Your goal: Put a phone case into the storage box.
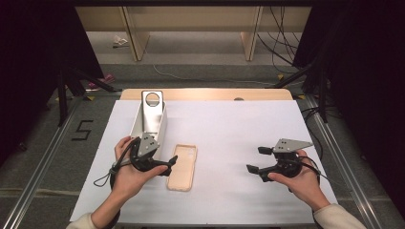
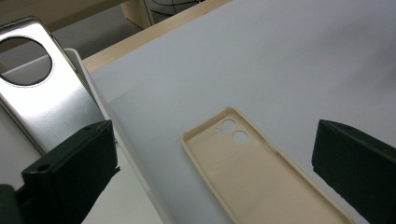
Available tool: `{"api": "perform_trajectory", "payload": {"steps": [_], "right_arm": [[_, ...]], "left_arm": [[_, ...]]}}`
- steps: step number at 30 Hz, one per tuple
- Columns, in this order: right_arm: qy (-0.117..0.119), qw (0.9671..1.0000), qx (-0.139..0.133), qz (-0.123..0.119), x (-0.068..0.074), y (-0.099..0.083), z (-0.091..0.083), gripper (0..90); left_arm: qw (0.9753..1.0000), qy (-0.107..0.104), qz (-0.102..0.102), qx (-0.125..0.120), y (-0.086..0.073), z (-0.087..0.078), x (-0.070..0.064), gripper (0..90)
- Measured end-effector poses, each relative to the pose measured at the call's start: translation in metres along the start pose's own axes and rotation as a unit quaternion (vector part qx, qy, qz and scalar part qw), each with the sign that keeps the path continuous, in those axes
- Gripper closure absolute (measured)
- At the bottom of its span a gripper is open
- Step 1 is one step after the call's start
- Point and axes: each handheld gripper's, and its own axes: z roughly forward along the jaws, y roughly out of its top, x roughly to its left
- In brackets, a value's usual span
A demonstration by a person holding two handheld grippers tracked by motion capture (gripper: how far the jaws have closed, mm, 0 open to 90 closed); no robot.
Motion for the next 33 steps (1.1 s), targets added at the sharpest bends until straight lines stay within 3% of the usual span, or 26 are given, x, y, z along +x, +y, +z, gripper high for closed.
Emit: {"api": "perform_trajectory", "payload": {"steps": [9,16,33], "right_arm": [[0.001,1.0000,-0.001,0.001,0.001,0.000,0.000,16.6],[0.002,1.0000,-0.001,-0.001,0.002,0.001,0.001,16.5],[0.000,1.0000,-0.003,-0.001,0.001,0.001,0.001,16.5]], "left_arm": [[0.9997,-0.006,0.024,0.000,-0.016,-0.006,-0.017,0.0],[0.9993,-0.003,0.037,0.001,-0.017,-0.006,-0.021,0.0],[0.9996,-0.007,0.028,0.005,-0.017,-0.005,-0.020,3.1]]}}
